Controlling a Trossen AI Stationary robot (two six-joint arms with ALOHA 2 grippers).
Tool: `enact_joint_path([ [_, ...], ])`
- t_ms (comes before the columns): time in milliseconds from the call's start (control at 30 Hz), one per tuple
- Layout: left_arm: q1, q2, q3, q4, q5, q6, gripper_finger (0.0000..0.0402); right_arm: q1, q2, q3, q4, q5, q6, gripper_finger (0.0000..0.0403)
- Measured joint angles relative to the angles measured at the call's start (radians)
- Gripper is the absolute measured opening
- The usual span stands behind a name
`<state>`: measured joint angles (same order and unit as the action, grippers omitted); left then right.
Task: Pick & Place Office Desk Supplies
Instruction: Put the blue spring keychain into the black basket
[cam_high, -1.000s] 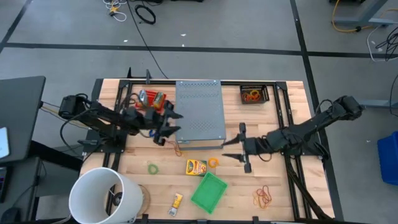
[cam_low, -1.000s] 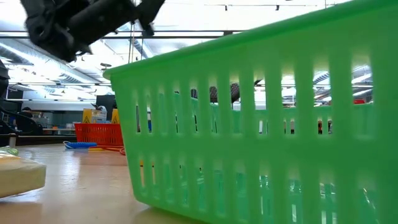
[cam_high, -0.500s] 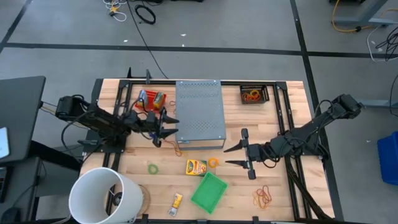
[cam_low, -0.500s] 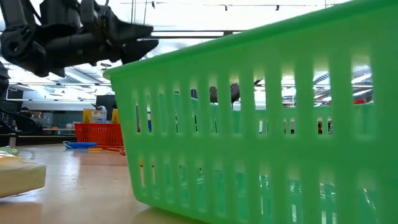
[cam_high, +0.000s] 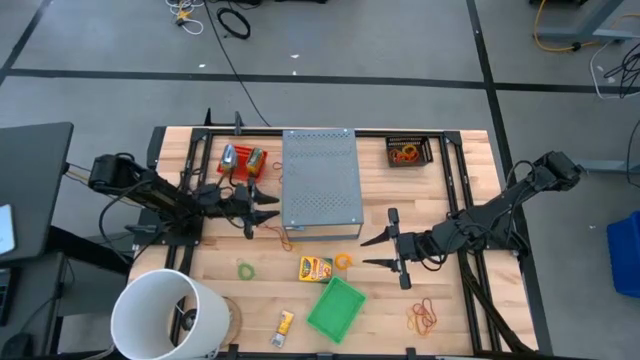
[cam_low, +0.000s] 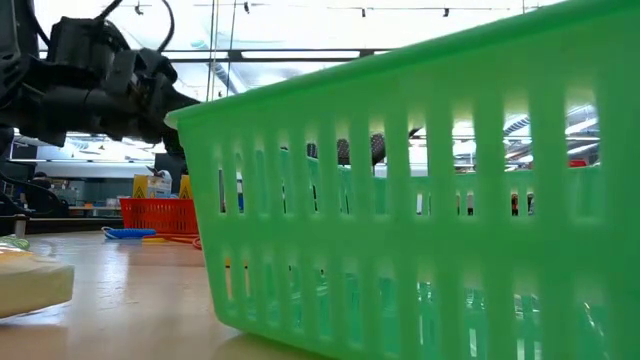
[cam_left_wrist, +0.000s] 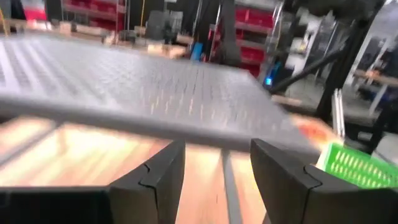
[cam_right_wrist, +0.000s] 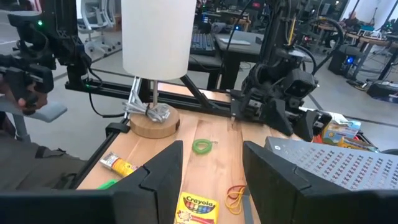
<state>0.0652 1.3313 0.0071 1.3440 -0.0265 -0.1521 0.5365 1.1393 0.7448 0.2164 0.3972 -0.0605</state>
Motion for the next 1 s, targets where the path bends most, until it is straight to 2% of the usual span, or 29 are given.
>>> enact_joint_path([
  [300,0.0,-0.005,-0.001,-0.134,-0.029,0.003,0.0186,0.0,0.0,0.0,-0.013,0.0,0.0,0.0174],
  [433,0.0,-0.005,-0.001,-0.258,-0.085,-0.025,0.0185,0.0,0.0,0.0,-0.019,0.0,0.003,0.0174],
  [567,0.001,-0.005,0.001,-0.38,-0.095,-0.102,0.0185,0.0,0.0,0.0,-0.038,0.0,0.004,0.0174],
  [767,0.0,-0.005,0.082,-0.664,-0.059,-0.178,0.0185,0.0,0.0,0.0,-0.06,0.0,0.004,0.0174],
  [900,0.0,-0.011,0.198,-0.927,-0.082,-0.16,0.0185,0.0,0.0,0.0,-0.067,0.0,0.004,0.0174],
  [1000,0.0,-0.011,0.312,-1.19,-0.123,-0.134,0.0185,0.0,0.0,0.0,-0.077,0.0,0.004,0.0174],
])
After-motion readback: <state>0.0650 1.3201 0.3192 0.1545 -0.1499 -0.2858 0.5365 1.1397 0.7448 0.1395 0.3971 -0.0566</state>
